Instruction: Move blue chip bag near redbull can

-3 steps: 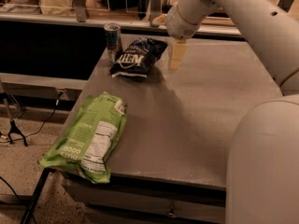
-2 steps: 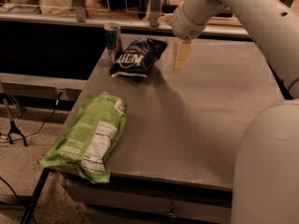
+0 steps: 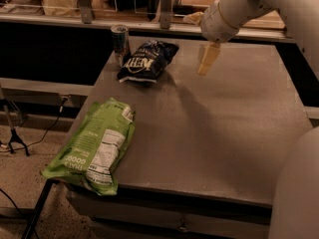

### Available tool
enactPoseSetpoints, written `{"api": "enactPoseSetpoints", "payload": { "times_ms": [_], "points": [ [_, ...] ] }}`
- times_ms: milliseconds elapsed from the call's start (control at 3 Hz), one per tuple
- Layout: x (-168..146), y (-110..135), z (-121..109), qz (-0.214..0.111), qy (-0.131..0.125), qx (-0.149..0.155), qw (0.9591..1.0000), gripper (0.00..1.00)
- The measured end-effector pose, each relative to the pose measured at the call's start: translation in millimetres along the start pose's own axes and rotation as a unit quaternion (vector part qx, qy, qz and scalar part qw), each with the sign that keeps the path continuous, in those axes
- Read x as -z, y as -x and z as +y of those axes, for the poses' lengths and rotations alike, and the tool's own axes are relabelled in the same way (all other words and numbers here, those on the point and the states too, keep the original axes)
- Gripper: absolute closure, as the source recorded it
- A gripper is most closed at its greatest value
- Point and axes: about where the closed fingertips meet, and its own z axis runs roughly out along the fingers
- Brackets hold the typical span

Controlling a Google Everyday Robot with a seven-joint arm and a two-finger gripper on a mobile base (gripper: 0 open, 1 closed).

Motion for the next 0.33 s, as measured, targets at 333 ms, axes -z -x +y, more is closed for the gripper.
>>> {"api": "enactPoseSetpoints", "payload": {
  "times_ms": [333],
  "points": [
    [0.0, 0.0, 0.0, 0.000, 0.000, 0.000, 1.0000, 0.00]
  ]
}}
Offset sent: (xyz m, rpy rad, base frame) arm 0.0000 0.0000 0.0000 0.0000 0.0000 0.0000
